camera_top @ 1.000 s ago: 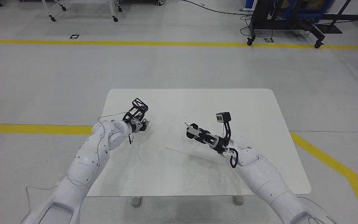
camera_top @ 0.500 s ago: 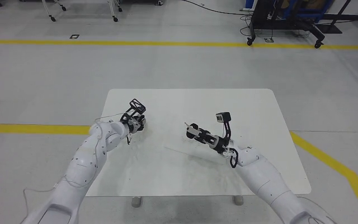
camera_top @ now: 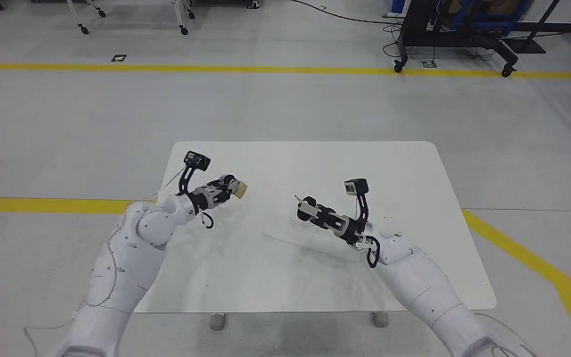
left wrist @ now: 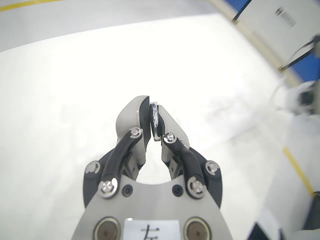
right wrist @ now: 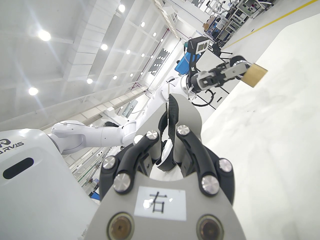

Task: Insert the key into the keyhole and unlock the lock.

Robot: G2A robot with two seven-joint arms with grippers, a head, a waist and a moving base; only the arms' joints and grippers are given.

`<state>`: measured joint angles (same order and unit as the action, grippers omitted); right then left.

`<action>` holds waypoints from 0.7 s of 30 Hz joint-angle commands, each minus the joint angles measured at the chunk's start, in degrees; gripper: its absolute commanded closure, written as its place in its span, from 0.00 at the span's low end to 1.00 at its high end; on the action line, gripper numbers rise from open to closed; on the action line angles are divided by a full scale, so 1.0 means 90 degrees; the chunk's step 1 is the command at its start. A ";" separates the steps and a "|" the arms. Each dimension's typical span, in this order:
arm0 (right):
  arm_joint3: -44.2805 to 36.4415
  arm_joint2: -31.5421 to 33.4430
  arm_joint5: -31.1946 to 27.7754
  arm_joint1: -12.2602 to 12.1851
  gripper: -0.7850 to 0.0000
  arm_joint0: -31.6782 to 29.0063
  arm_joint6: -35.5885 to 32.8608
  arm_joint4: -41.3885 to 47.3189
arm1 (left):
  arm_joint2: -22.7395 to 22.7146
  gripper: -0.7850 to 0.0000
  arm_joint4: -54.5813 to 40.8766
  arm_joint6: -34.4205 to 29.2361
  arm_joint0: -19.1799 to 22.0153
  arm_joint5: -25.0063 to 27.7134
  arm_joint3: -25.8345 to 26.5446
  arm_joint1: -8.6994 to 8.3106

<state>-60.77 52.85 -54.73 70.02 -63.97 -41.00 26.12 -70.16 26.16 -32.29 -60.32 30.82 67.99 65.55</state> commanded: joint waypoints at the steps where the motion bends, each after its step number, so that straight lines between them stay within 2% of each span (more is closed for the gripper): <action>1: 0.0000 0.0000 0.0000 0.0000 1.00 0.0000 0.0000 0.0000 | -0.0202 1.00 -0.1761 -0.0445 -0.0285 -0.0178 0.0416 -0.0008; 5: 0.0000 0.0000 0.0000 0.0000 1.00 0.0000 0.0000 0.0000 | -0.0522 1.00 -0.3094 -0.1005 -0.0811 -0.0264 0.1089 -0.0074; 7: 0.0000 0.0000 0.0000 0.0000 1.00 0.0000 0.0000 0.0000 | -0.0726 1.00 -0.3027 -0.0960 -0.1042 -0.0302 0.1396 -0.0125; 14: -0.0055 -0.0018 0.0060 0.0007 1.00 -0.0025 0.0044 -0.0008 | -0.0691 1.00 -0.3064 -0.0908 -0.1067 -0.0352 0.1430 -0.0116; 17: -0.0201 -0.0231 0.0303 0.0093 1.00 -0.0015 0.0208 -0.0143 | -0.0465 1.00 -0.3775 -0.0743 -0.1079 -0.1026 0.1379 -0.0040; 19: -0.0194 -0.0466 0.0365 0.0199 1.00 0.0071 0.0319 -0.0200 | -0.0333 1.00 -0.4662 -0.0780 -0.0954 -0.1625 0.1102 0.0032; 21: -0.0091 -0.0698 0.0313 0.0323 1.00 0.0202 0.0454 -0.0219 | -0.0168 1.00 -0.5192 -0.0996 -0.0822 -0.1899 0.0805 0.0088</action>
<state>-62.20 47.68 -51.52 72.36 -62.83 -37.48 24.28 -72.53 -17.02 -39.97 -68.39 15.28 76.97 66.10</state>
